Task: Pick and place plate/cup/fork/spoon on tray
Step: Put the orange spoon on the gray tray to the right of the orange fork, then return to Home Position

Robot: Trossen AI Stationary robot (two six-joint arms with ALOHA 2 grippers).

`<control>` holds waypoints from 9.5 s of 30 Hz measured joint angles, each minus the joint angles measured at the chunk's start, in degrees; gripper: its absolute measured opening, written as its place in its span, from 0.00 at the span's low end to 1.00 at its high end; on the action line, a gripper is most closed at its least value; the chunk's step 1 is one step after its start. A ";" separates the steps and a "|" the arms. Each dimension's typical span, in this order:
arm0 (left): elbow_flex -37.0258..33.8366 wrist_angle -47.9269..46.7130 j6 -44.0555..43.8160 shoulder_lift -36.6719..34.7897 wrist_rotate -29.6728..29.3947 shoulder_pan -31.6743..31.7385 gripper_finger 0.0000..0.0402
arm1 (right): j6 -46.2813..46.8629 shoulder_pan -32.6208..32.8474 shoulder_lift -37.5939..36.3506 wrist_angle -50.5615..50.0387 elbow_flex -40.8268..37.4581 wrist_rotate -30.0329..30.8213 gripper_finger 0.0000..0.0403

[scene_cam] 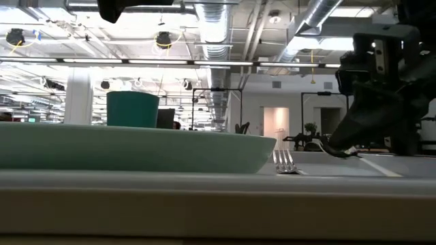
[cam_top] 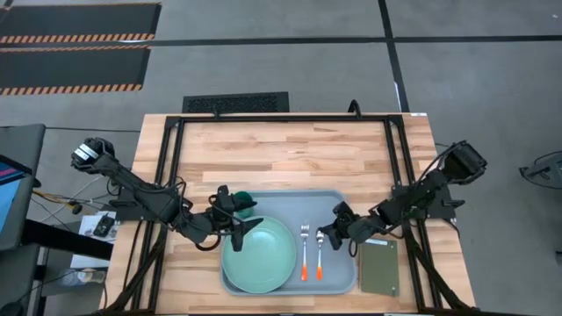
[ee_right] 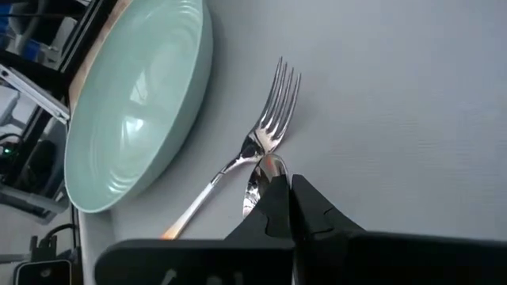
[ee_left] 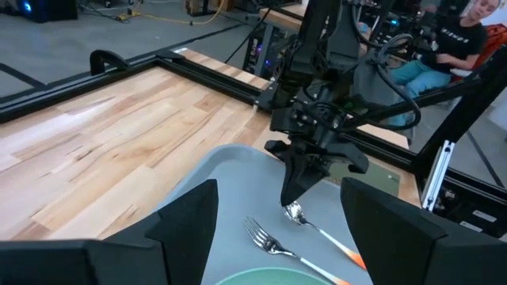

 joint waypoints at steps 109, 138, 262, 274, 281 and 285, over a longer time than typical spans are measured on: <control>-47.95 0.30 14.71 -72.81 40.20 14.51 0.63 | -57.13 -20.22 -86.44 -4.54 -23.69 -18.28 0.37; -48.13 -0.63 21.56 -72.83 47.56 28.92 0.63 | -61.78 -24.02 -86.12 -21.67 -23.78 -16.23 0.37; -48.19 -0.83 22.31 -72.78 45.74 31.58 0.63 | -65.18 -24.00 -86.12 -21.76 -23.80 -16.36 0.35; -48.19 -0.74 22.32 -70.90 45.72 31.58 0.63 | -65.18 -24.00 -86.13 -21.74 -23.80 -16.36 0.35; -48.19 -0.76 22.29 -70.90 45.72 31.58 0.63 | -65.19 -24.01 -86.13 -21.74 -23.80 -16.36 0.35; -48.19 -0.76 22.31 -70.90 45.72 31.58 0.63 | -65.19 -24.02 -86.13 -21.74 -23.80 -16.36 0.36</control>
